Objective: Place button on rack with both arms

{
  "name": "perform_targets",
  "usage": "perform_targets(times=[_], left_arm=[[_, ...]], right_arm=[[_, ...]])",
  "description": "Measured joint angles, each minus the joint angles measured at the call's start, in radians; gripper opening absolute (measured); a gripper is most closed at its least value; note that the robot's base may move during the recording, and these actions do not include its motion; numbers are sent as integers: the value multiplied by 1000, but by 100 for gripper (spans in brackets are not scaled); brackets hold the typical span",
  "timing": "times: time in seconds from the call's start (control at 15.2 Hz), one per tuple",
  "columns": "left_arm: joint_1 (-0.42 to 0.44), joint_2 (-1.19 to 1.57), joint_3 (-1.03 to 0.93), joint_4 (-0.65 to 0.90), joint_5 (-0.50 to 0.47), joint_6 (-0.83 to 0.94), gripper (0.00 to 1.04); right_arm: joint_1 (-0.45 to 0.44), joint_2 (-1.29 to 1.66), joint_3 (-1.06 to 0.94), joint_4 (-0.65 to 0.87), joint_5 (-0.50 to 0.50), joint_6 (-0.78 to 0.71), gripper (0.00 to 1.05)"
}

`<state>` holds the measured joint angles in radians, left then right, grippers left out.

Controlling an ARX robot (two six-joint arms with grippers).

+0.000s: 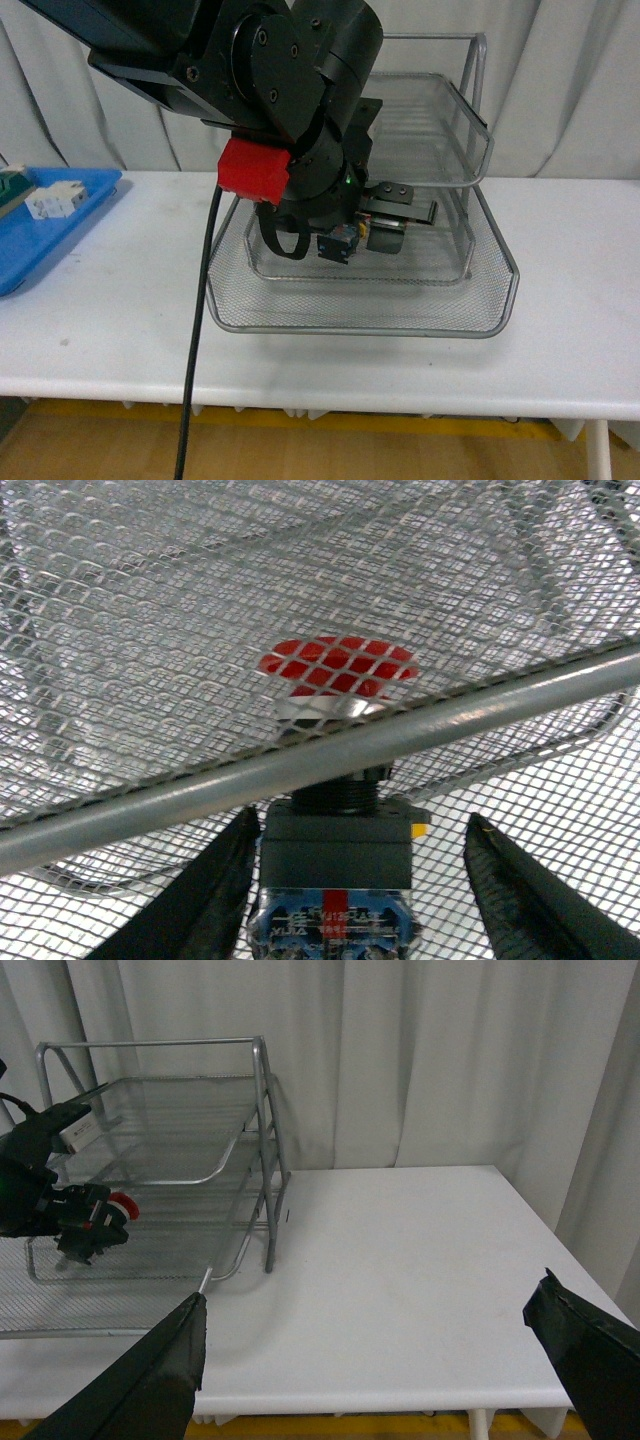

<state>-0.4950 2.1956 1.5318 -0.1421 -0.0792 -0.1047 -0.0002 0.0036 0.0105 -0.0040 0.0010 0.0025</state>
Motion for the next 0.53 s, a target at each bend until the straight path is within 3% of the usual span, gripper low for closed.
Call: perform_targets(times=[0.2, 0.26, 0.53], left_arm=[[-11, -82, -81, 18, 36, -29, 94], [-17, -150, -132, 49, 54, -31, 98], [-21, -303, -291, 164, 53, -27, 98]], right_arm=[[0, 0, 0, 0, 0, 0, 98], [0, 0, 0, 0, 0, 0, 98], [0, 0, 0, 0, 0, 0, 98]])
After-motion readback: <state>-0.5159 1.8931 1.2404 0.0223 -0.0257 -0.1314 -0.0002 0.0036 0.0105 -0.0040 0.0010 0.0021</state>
